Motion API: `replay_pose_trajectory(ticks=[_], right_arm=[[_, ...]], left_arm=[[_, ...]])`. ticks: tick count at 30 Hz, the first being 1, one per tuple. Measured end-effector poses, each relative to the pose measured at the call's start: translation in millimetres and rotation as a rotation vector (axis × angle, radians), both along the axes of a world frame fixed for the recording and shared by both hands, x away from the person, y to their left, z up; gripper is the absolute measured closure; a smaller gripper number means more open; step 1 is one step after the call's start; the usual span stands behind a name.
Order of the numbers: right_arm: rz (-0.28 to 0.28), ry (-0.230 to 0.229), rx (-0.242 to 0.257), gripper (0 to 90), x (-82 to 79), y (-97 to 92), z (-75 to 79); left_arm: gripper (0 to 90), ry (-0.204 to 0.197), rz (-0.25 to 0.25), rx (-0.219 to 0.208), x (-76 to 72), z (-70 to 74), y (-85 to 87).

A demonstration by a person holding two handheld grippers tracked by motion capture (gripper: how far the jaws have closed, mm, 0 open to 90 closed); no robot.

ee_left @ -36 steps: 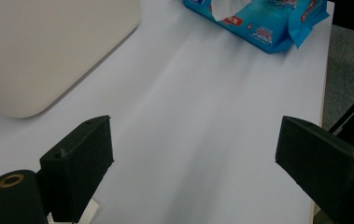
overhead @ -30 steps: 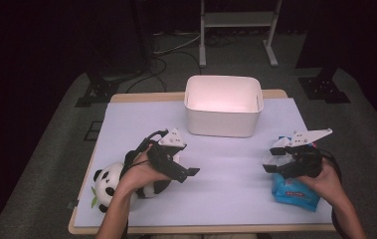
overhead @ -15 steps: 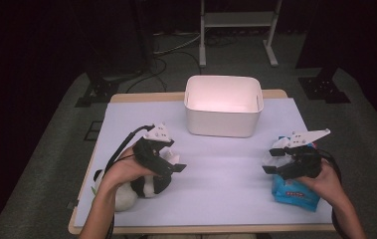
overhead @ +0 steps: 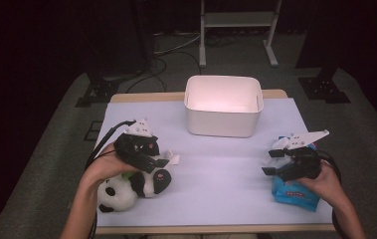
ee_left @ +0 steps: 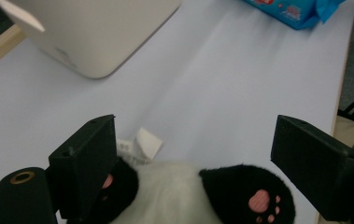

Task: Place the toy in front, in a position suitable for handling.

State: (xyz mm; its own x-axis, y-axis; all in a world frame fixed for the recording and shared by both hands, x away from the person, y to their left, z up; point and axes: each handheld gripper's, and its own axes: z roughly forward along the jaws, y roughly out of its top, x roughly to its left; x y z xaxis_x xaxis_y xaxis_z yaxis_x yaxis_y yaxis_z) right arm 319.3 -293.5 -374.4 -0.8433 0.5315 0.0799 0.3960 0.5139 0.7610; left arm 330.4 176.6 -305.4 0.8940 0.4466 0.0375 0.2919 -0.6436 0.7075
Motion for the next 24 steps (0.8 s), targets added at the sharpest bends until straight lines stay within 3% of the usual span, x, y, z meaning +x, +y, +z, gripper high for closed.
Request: replay_pose_trajectory(ticks=[12, 15, 24], right_arm=[[0.015, 0.008, -0.012, 28.1, 0.1, 5.5, -2.0], [0.017, 0.007, -0.011, 28.1, -0.4, 5.9, -1.9], [0.024, 0.006, -0.017, 28.1, -0.8, 6.8, -1.7]], left_arm=[[15.5, 0.028, 0.041, 0.015, -7.2, -4.7, 30.4], [21.7, 0.035, 0.037, 0.02, -10.0, -5.4, 35.3], [27.5, 0.065, 0.051, 0.048, -17.1, -6.5, 49.3]])
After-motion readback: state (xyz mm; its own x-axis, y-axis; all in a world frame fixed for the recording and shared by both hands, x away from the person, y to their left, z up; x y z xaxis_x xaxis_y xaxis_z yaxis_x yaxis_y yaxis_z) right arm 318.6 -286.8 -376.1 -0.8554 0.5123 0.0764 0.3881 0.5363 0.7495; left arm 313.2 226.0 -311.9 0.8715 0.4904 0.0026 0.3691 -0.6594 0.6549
